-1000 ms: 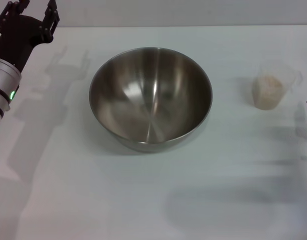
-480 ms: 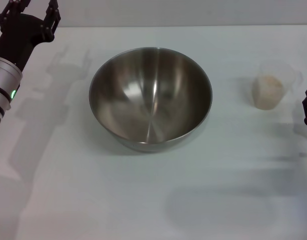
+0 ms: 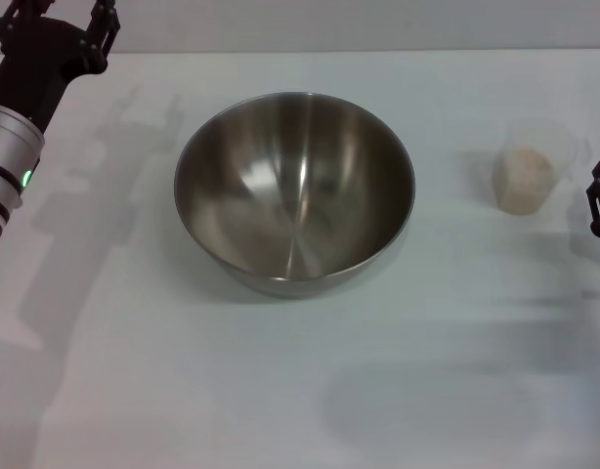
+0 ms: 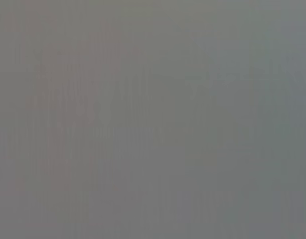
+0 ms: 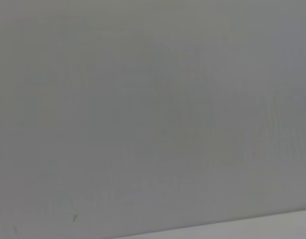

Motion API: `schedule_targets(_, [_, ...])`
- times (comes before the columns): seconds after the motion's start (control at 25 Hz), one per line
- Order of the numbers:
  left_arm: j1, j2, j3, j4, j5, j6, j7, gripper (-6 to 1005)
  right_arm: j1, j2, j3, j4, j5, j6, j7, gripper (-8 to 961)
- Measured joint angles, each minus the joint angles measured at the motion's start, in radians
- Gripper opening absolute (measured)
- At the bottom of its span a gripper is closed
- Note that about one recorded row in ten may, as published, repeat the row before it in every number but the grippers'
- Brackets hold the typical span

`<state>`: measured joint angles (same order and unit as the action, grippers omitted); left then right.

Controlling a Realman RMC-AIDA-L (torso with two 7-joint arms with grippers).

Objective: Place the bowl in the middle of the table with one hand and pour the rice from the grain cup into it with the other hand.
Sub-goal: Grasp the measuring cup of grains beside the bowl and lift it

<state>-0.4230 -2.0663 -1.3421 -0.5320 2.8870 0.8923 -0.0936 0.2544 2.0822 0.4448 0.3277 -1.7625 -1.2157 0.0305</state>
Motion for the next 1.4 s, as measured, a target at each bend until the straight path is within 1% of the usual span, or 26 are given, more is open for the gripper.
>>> schedule_targets(0.16, [-0.005,0.000,-0.001,0.000,0.000,0.005,0.002,590,0.012,0.000,-0.008,-0.039,-0.004,0.006,0.060,447])
schedule_targets(0.48, [-0.015,-0.001,-0.005,0.006,0.000,0.005,0.005,591,0.031,0.002,-0.017,-0.060,-0.011,0.017,0.059,446])
schedule_targets(0.84, [-0.015,0.000,-0.008,0.005,0.000,0.005,0.005,591,0.048,0.002,-0.024,-0.066,-0.012,0.032,0.058,446])
schedule_targets(1.4, [-0.021,0.001,-0.010,0.000,0.000,0.005,0.043,590,0.049,0.004,-0.025,-0.063,-0.012,0.057,0.057,445])
